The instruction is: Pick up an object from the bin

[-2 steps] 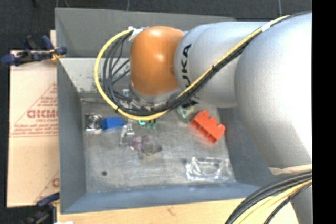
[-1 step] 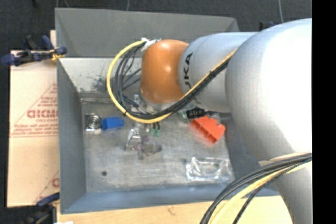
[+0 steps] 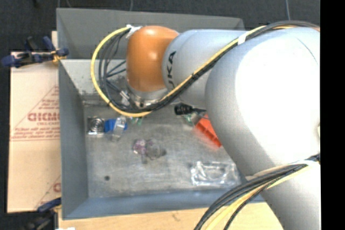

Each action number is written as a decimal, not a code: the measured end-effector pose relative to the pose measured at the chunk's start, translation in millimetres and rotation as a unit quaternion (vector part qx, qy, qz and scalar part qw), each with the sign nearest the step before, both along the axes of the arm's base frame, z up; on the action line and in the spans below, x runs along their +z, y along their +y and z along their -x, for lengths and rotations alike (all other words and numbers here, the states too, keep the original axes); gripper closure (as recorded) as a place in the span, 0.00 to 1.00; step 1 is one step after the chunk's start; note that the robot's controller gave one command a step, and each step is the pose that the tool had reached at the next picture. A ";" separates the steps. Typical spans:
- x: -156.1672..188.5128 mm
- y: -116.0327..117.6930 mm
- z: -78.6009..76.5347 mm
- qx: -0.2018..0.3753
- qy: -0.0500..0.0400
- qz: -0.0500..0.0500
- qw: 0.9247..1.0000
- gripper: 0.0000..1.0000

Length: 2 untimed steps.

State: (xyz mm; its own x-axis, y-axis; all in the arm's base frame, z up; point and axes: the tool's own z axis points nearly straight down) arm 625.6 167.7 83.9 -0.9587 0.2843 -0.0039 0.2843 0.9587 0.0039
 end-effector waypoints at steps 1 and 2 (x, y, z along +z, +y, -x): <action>-0.2 -1.1 0.5 -0.001 0.001 0.000 1.000 1.00; 119.5 10.4 23.4 0.001 -0.002 -0.001 1.000 1.00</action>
Offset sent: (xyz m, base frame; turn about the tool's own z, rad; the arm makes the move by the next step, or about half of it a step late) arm 0.0000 0.0000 0.0000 0.0000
